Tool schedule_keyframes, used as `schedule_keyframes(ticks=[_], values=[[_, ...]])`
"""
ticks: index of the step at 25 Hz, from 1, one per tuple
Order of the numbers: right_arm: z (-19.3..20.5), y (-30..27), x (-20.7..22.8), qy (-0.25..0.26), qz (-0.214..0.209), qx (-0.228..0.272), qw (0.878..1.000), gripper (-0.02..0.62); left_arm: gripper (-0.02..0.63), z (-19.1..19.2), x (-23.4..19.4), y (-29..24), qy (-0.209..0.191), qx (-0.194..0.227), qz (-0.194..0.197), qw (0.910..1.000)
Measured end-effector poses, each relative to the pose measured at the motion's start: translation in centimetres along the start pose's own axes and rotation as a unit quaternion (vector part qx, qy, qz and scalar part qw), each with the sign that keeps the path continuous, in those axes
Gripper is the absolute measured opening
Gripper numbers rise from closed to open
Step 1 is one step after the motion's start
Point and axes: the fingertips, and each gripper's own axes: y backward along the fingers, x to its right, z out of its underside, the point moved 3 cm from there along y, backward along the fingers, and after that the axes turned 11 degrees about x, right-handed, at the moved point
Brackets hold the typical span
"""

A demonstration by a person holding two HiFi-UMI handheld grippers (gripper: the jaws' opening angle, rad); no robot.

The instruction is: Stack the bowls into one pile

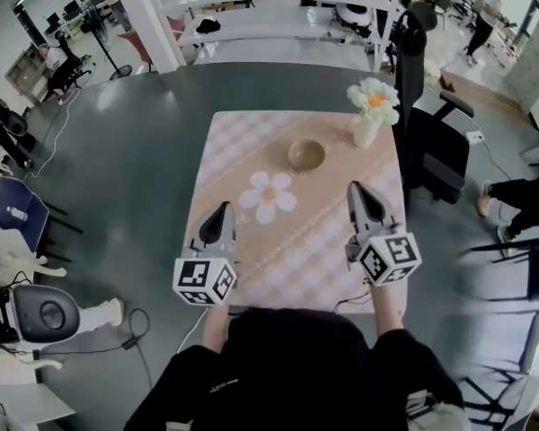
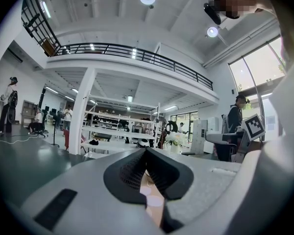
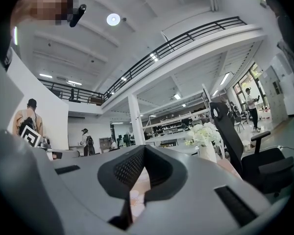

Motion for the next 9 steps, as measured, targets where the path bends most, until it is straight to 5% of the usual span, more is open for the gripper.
schedule_keyframes(ticks=[9], values=[[0.10,0.44,0.46,0.006,0.007,-0.003,1.000,-0.009,-0.003,-0.03,0.05,0.18,-0.002,-0.003,-0.004,1.0000]])
